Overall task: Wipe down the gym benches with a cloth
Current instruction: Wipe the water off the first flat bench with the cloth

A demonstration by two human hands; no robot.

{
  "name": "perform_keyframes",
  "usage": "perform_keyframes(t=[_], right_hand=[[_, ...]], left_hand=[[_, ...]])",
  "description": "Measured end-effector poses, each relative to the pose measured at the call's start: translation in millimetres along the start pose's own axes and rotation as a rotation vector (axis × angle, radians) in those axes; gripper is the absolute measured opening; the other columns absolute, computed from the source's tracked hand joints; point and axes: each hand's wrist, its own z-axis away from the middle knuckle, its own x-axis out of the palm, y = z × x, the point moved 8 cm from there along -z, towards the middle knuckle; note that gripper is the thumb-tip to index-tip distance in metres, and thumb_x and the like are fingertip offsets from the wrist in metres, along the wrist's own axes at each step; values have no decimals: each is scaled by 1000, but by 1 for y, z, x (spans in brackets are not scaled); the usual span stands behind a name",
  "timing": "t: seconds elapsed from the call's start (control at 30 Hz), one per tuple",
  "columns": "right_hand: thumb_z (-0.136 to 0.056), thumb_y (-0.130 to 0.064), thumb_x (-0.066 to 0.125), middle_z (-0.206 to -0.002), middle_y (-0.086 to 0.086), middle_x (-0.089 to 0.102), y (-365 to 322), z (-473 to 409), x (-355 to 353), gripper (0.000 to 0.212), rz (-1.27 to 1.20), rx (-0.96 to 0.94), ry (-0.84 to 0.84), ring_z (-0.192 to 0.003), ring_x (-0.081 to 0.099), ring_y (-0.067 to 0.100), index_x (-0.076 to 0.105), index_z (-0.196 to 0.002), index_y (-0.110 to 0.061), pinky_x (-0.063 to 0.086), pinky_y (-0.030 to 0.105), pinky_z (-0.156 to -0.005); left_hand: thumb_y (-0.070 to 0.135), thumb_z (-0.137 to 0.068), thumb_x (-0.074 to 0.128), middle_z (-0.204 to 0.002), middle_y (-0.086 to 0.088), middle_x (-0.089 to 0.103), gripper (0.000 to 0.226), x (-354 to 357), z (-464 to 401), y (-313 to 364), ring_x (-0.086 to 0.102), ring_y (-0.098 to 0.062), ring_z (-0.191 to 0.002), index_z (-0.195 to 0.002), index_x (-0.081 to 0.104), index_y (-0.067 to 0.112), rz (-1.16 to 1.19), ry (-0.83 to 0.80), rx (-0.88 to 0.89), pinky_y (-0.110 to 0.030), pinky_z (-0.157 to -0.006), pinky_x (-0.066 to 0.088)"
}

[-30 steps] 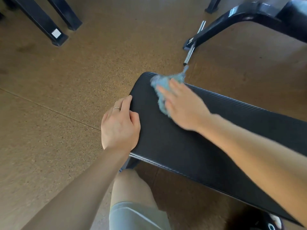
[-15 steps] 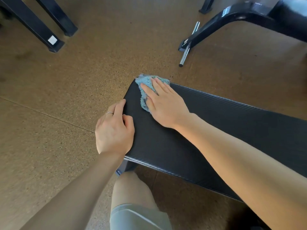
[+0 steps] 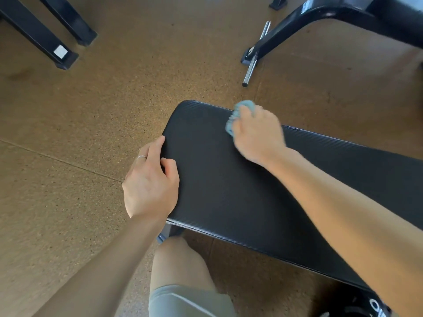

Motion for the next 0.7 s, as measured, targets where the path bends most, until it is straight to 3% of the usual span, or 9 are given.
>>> perform_keyframes(t=[0.1,0.2,0.3,0.4,0.47,0.57,0.7], right_hand=[[-103,-32,38,-128,19,59,-73,-38,8,40,-29,-96,32,-112,58,37,53,-131,-7,41,42,-90],[-107,-35,31,-130,17,58,-84,-37,7,43,-56,-196,12,-113,57,35,46,-139,-11,40,42,-91],[-106,-33,31,-119,18,61,-3,-6,2,37,-64,-161,2,-102,60,38,48,-131,-11,40,41,-80],[-106,-36,24,-115,18,59,96,49,-10,44,-39,18,7,-99,57,38,48,-132,-9,44,47,-87],[-107,-35,24,-116,17,58,122,70,-13,45,-32,85,-15,-100,55,36,48,-134,-8,44,48,-91],[-106,-27,32,-110,23,59,92,47,-12,33,-4,110,20,-94,55,40,54,-116,-3,43,49,-86],[-104,-30,35,-120,19,62,-10,-9,5,38,-14,-28,35,-102,61,36,54,-126,-7,43,43,-85]], left_hand=[[23,-101,42,-149,7,54,48,0,-1,-1,62,-33,-111,-147,49,32,-6,-13,-4,-44,-82,45],[23,-101,42,-148,4,55,48,0,-2,0,61,-34,-110,-148,49,31,-18,-17,12,-45,-82,45],[24,-101,41,-148,3,55,48,1,-2,-2,61,-35,-112,-148,49,32,-15,-23,-6,-47,-86,46],[22,-101,42,-149,3,55,48,0,-2,-2,61,-36,-112,-148,49,31,-9,-10,-13,-48,-86,46],[21,-101,42,-149,3,55,48,0,0,-1,60,-36,-112,-148,50,31,-9,-1,-15,-48,-86,46],[21,-102,42,-149,5,54,48,0,0,0,60,-35,-111,-147,50,32,-6,7,-21,-48,-86,46],[24,-102,41,-148,5,54,48,1,-1,-1,61,-35,-109,-147,48,35,-17,-4,-35,-45,-84,44]])
